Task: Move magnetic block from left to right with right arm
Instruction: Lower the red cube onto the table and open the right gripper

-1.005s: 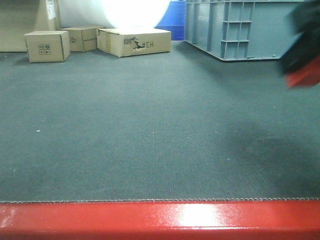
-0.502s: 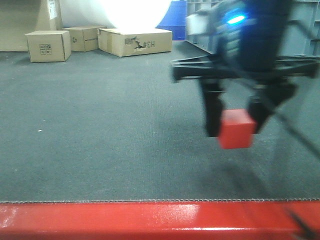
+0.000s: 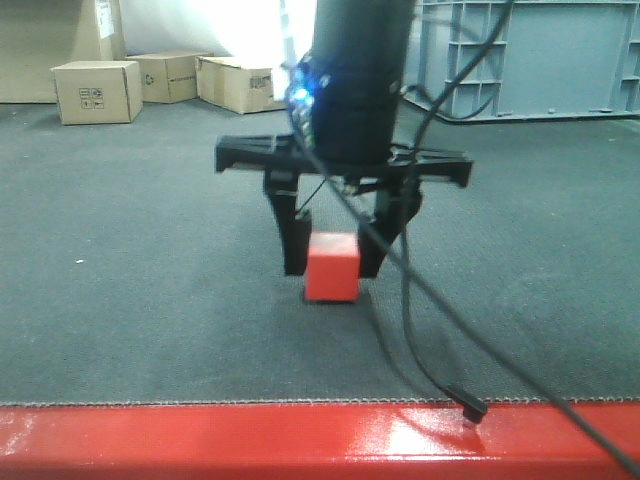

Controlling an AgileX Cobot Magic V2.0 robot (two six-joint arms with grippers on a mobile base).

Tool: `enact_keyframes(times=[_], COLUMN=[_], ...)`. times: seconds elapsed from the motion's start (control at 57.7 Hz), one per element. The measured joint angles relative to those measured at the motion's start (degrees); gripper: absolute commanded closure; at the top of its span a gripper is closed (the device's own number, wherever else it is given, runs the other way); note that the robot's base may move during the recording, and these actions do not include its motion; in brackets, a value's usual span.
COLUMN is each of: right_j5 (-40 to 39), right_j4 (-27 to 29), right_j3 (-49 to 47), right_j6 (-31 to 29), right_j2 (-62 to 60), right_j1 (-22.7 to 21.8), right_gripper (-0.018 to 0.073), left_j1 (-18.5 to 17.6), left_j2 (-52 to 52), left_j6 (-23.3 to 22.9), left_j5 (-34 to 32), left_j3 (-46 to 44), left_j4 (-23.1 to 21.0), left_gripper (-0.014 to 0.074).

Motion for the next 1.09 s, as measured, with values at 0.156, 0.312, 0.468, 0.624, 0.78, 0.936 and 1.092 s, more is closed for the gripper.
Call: enact_keyframes(times=[0.156,0.312,0.468,0.624,0.78,0.936,1.092], right_j5=[0.78,0.78,1.51,2.63,2.85,0.76,-2.94], right_j4=[0.00,0.00,-0.22,-2.00,-4.18,-6.54,-9.75], right_j3=[-1.65,-1.97,-2.01,-2.01,-1.90,0.57,7.34], right_j6=[0.61,0.73,0.73,0.73,-0.26,-2.19,-3.02], right_j2=[1.19,1.80,1.83,0.77,-3.44,-9.63,-17.49], right_j1=[0.15,0.29,0.29,0.34,0.34,0.34,-1.23], right_gripper=[0.0092,-0.0031,-0.0039,-0.0039,-0.0039,-0.0039,-0.0039], left_j1=[0.00,0.00,0.00,0.00,0.00,0.00,0.00], left_j2=[0.00,0.00,0.00,0.00,0.00,0.00,0.00], left_j6=[0.00,0.00,0.00,0.00,0.00,0.00,0.00], left_j5=[0.00,0.00,0.00,0.00,0.00,0.00,0.00], left_j3=[0.00,0.00,0.00,0.00,0.00,0.00,0.00], left_j4=[0.00,0.00,0.00,0.00,0.00,0.00,0.00], left_gripper=[0.0722,0.0722,0.0722,0.0722,0.0722,0.0722,0.0722])
